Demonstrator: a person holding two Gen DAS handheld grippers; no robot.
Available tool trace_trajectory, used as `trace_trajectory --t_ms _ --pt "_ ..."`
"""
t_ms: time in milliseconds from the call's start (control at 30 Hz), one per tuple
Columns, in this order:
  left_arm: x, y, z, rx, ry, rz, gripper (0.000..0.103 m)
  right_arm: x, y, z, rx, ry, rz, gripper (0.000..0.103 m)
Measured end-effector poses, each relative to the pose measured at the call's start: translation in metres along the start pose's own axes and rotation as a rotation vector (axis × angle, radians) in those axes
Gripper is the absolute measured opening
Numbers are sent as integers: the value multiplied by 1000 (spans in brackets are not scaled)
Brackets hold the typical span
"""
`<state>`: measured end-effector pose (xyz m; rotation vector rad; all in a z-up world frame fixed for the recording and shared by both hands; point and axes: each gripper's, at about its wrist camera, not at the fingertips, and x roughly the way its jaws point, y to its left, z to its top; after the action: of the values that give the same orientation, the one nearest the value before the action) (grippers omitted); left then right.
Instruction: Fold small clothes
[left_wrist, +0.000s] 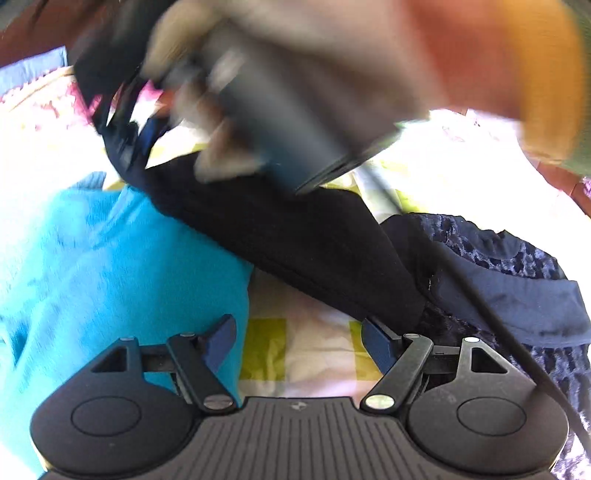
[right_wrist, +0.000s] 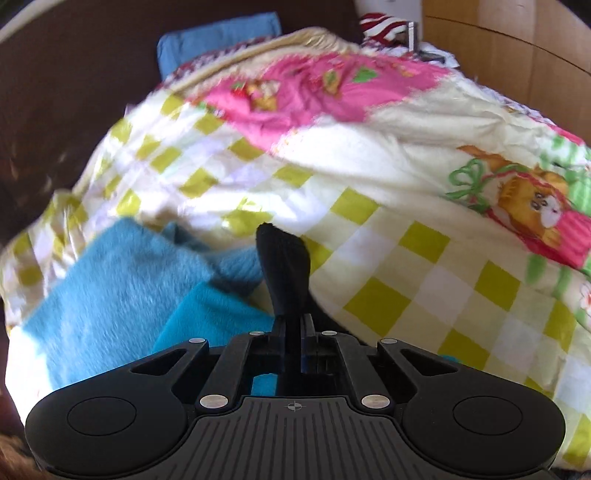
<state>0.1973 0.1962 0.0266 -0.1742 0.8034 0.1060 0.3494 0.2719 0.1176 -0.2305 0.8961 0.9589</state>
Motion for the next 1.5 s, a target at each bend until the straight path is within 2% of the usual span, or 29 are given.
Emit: trace_trajectory --t_ms 67,200,300,400,500,600,667,700,733,833,967,1033,1067,1100,1133,1233,1333,1367,1433,1500 --pt "-4 -8 7 32 -16 14 87 -51 -32 -1 132 -94 45 5" --pt "-18 -36 23 95 -60 3 89 -167 -104 -37 313 -270 -7 5" --pt "-19 -69 34 149 -87 -30 91 -240 -156 -90 462 -341 -95 5" --pt "-13 -109 36 219 -95 -78 94 -293 -204 -170 644 -398 -230 5" --pt "9 -153 23 344 -60 -100 95 -295 -240 -255 826 -342 -344 5" --pt "37 -184 2 494 14 -84 95 -263 -270 -324 903 -214 -476 6" --pt "52 -198 -9 559 68 -78 94 -248 -288 -358 1006 -181 -446 7" --pt "55 -199 -13 578 85 -74 94 -245 -293 -366 1038 -176 -434 15" --pt "57 -201 -15 594 96 -66 94 -246 -296 -376 1064 -185 -441 15" --pt "58 -204 -18 620 107 -50 94 -254 -296 -383 1079 -245 -399 18" --pt "56 -201 -11 598 103 -40 95 -261 -306 -390 1154 -297 -373 37" --pt "61 -200 -6 585 100 -33 95 -260 -314 -392 1223 -320 -339 37" --pt "65 -199 -3 579 98 -29 95 -258 -316 -390 1238 -320 -352 31" --pt "67 -199 0 573 95 -26 95 -257 -318 -385 1237 -308 -370 15" --pt "68 -198 3 566 90 -25 95 -257 -319 -379 1235 -315 -362 10" --pt "61 -193 15 549 46 -22 94 -276 -310 -350 1174 -432 -283 9" --pt "49 -185 27 518 1 -27 95 -302 -291 -328 1054 -566 -275 8" --pt "47 -182 28 506 -2 -28 95 -304 -289 -329 1041 -578 -288 8" --pt "52 -179 24 502 17 -27 95 -287 -294 -338 1029 -494 -361 11" --pt "67 -179 13 530 65 -11 95 -258 -304 -355 1031 -320 -480 13"
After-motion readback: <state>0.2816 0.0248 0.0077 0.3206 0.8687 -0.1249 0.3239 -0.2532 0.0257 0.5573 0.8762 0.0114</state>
